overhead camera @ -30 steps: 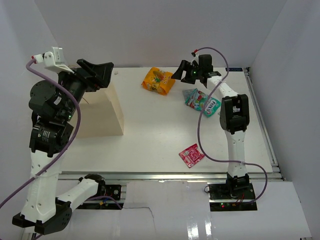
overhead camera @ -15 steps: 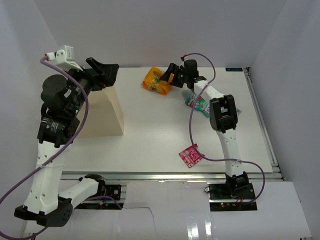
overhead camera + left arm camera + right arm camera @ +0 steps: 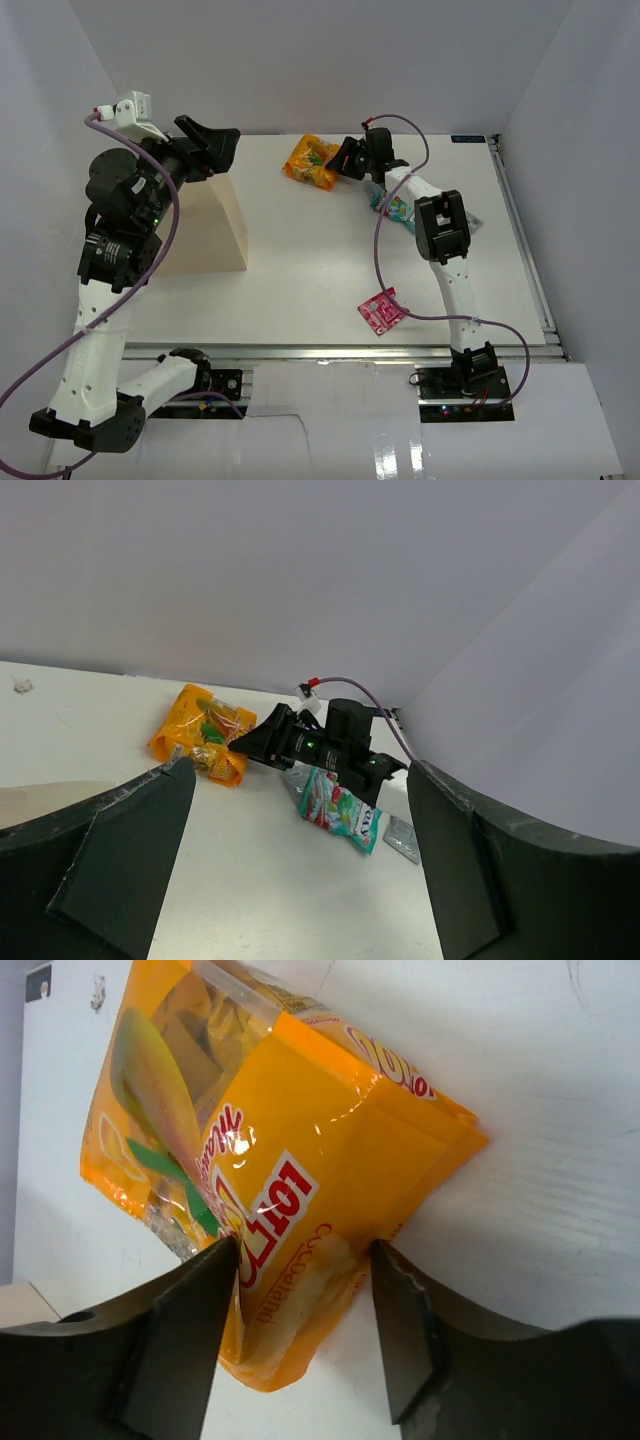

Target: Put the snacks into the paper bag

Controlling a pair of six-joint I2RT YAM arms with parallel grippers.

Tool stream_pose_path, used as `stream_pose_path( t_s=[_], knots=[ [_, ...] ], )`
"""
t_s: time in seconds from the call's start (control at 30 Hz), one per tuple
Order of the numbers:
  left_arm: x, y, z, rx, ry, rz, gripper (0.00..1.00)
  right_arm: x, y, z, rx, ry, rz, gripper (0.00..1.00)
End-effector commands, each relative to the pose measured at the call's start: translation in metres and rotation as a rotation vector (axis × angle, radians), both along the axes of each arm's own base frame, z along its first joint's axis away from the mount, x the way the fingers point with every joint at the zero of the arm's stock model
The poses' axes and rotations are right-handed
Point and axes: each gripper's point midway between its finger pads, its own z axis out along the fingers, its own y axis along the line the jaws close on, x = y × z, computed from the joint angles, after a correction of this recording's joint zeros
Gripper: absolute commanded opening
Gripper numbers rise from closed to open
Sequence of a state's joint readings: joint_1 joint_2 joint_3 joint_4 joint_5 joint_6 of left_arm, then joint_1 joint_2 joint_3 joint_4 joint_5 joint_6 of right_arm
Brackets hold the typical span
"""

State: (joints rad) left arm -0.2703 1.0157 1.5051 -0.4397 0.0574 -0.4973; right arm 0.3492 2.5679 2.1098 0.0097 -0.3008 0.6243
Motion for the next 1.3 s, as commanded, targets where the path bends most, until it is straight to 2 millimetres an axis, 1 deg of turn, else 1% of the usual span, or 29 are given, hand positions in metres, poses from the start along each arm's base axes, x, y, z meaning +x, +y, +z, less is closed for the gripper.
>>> stream_pose_path(
  t_s=[0.0,0.1,0.13,0.2,0.23,0.27,0.3,0.33,0.37,0.4,0.43,0.47,0.5,0.53,0.57,0.6,0.67,0.77,0.8,0.83,0.87,0.9,0.97,1.0,1.03,1.07,1.17,1.2,1.27],
  knots=[
    [-0.004,0.000,0.004,-0.011,-0.015,-0.006,0.98,0.012,0.002,0.001,-0.023,-0.060,-0.009,0.59],
    [-0.005,0.001,0.003,-0.012,-0.013,-0.005,0.98,0.012,0.002,-0.001,-0.013,-0.064,0.002,0.47],
    [-0.004,0.001,0.002,-0.010,-0.012,-0.004,0.98,0.011,0.004,0.001,-0.003,-0.067,0.014,0.40],
    [-0.004,0.000,0.004,-0.007,-0.014,-0.007,0.98,0.011,0.005,0.006,0.006,-0.079,0.025,0.33],
    [-0.004,0.000,0.004,-0.008,-0.016,-0.007,0.98,0.009,0.006,0.009,0.015,-0.086,0.041,0.27],
    [-0.004,0.000,0.005,-0.005,-0.018,-0.008,0.98,0.010,0.005,0.015,0.018,-0.103,0.054,0.24],
    [-0.005,0.001,0.005,-0.004,-0.020,-0.007,0.98,0.012,0.005,0.029,0.030,-0.140,0.065,0.22],
    [-0.007,0.002,0.007,-0.003,-0.026,-0.005,0.98,0.010,0.006,0.040,0.034,-0.174,0.101,0.17],
    [-0.007,0.002,0.007,-0.001,-0.030,-0.003,0.98,0.012,0.003,0.049,0.033,-0.202,0.114,0.15],
    [-0.008,0.003,0.007,0.002,-0.031,-0.001,0.98,0.012,0.003,0.067,0.035,-0.246,0.130,0.13],
    [-0.008,0.003,0.007,0.004,-0.033,0.001,0.98,0.008,0.003,0.075,0.041,-0.269,0.162,0.10],
    [-0.009,0.003,0.008,0.011,-0.038,0.000,0.98,0.008,0.001,0.083,0.029,-0.306,0.184,0.09],
    [-0.010,0.003,0.010,0.014,-0.045,-0.004,0.98,0.004,0.001,0.100,0.032,-0.338,0.198,0.08],
    [-0.010,0.003,0.009,0.019,-0.046,-0.006,0.98,0.000,0.001,0.108,0.039,-0.356,0.224,0.08],
    [-0.011,0.002,0.010,0.023,-0.049,-0.009,0.98,-0.006,-0.001,0.105,0.036,-0.351,0.240,0.08],
    [-0.011,0.003,0.010,0.031,-0.052,-0.010,0.98,-0.012,-0.002,0.123,0.025,-0.396,0.262,0.08],
    [-0.013,0.005,0.012,0.036,-0.051,0.000,0.98,-0.024,-0.003,0.133,0.020,-0.422,0.298,0.08],
    [-0.014,0.015,0.018,0.051,-0.046,0.051,0.98,-0.058,-0.007,0.162,0.011,-0.476,0.374,0.08],
    [-0.016,0.016,0.022,0.057,-0.051,0.053,0.98,-0.065,-0.006,0.169,0.012,-0.492,0.396,0.08],
    [-0.015,0.025,0.029,0.061,-0.057,0.101,0.98,-0.077,-0.007,0.193,0.015,-0.540,0.423,0.08],
    [-0.015,0.027,0.033,0.063,-0.060,0.113,0.98,-0.080,-0.006,0.187,0.013,-0.534,0.439,0.08],
    [-0.015,0.029,0.038,0.066,-0.067,0.123,0.98,-0.091,-0.007,0.207,0.011,-0.566,0.449,0.08],
    [-0.015,0.034,0.046,0.063,-0.072,0.151,0.98,-0.102,-0.003,0.226,-0.028,-0.637,0.480,0.08],
    [-0.014,0.035,0.048,0.058,-0.073,0.158,0.98,-0.112,-0.003,0.243,-0.036,-0.665,0.485,0.08],
    [-0.015,0.036,0.049,0.051,-0.074,0.162,0.98,-0.116,-0.003,0.253,-0.048,-0.695,0.489,0.08],
    [-0.014,0.039,0.051,0.044,-0.073,0.180,0.98,-0.122,0.003,0.262,-0.052,-0.713,0.500,0.08],
    [-0.015,0.051,0.052,0.014,-0.056,0.250,0.98,-0.144,0.012,0.301,-0.065,-0.806,0.520,0.08],
    [-0.017,0.056,0.055,-0.001,-0.060,0.270,0.98,-0.149,0.016,0.308,-0.063,-0.818,0.528,0.08],
    [-0.024,0.062,0.062,-0.029,-0.072,0.297,0.98,-0.161,0.026,0.338,-0.051,-0.890,0.548,0.08]
  ],
)
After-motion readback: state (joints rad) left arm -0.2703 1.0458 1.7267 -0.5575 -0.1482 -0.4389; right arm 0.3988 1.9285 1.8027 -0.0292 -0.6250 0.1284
